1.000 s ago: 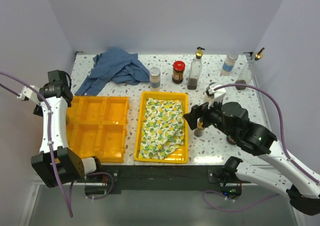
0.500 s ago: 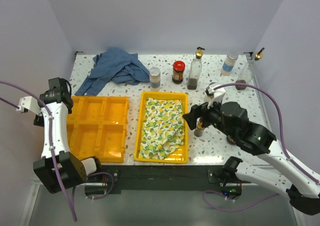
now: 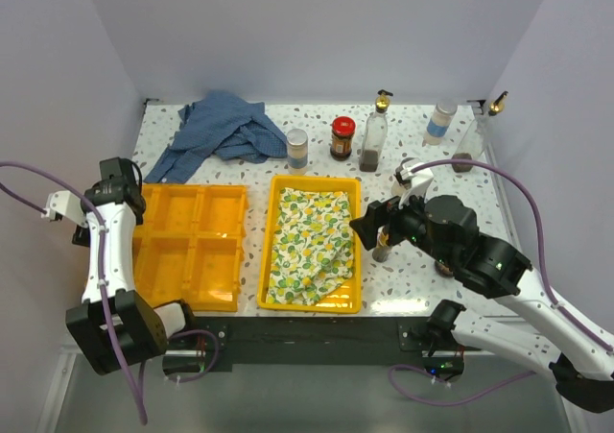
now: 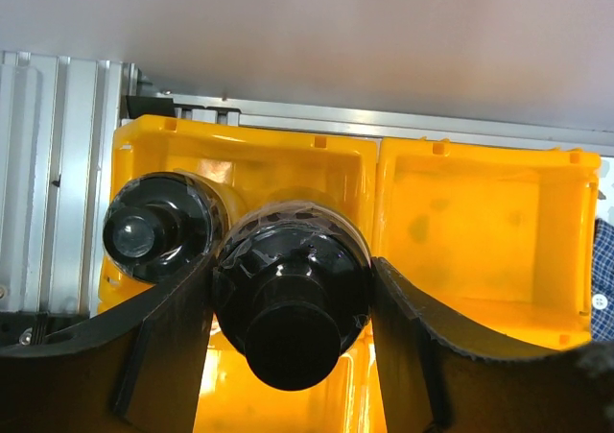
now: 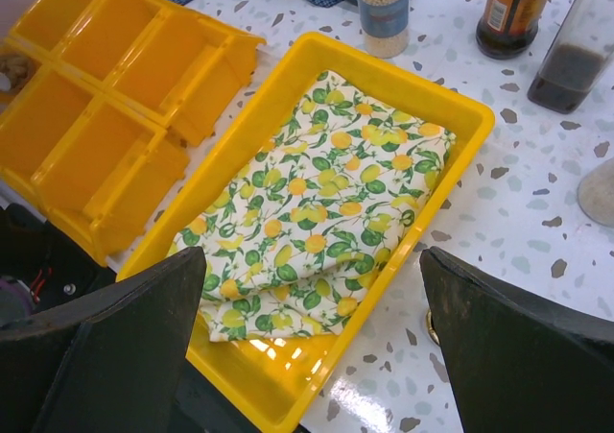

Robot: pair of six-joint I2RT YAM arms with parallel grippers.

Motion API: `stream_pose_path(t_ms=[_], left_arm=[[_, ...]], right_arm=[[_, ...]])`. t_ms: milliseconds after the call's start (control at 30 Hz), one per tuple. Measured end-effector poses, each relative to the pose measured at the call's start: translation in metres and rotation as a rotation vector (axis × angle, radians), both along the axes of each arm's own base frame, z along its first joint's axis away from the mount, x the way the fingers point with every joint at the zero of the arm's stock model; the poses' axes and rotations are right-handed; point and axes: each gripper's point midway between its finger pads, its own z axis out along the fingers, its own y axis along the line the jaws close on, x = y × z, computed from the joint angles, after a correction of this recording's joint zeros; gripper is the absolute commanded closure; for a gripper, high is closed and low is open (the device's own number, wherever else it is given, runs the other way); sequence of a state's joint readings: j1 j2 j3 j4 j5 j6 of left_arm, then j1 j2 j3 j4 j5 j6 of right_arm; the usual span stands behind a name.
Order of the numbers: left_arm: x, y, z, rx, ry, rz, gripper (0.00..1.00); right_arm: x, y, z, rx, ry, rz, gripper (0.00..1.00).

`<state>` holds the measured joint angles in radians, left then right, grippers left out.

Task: Organize the condiment bottles
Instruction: Place the bottle in the storage box.

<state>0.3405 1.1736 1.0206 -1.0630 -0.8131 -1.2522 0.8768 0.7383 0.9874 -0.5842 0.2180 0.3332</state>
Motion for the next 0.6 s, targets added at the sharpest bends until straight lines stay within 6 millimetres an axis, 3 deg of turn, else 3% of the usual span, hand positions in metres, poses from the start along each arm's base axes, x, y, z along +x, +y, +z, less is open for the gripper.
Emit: stream_pose_path(t_ms=[167, 267, 300, 367, 600], left_arm=[[0.002, 0.0, -0.011, -0.013, 0.028, -0.001, 0.59], [0.004, -0.001, -0.018, -0.026, 0.048, -0.015, 0.4], [0.004, -0.001, -0.019, -0.027, 0.049, -0.018, 0.29], [0.005, 0.0, -0.019, -0.026, 0.056, -0.03, 0.19], [0.011, 0.002, -0.011, -0.006, 0.021, -0.05, 0.08]], right_arm=[[0.0, 0.001, 0.0, 0.005, 0.003, 0.0, 0.01], [-0.001, 0.001, 0.0, 0.007, 0.006, 0.003, 0.02], [-0.001, 0.001, 0.0, 0.008, 0.006, 0.004, 0.01], [-0.001, 0.002, 0.0, 0.008, 0.006, 0.006, 0.01], [-0.003, 0.004, 0.0, 0.015, 0.011, 0.024, 0.01]])
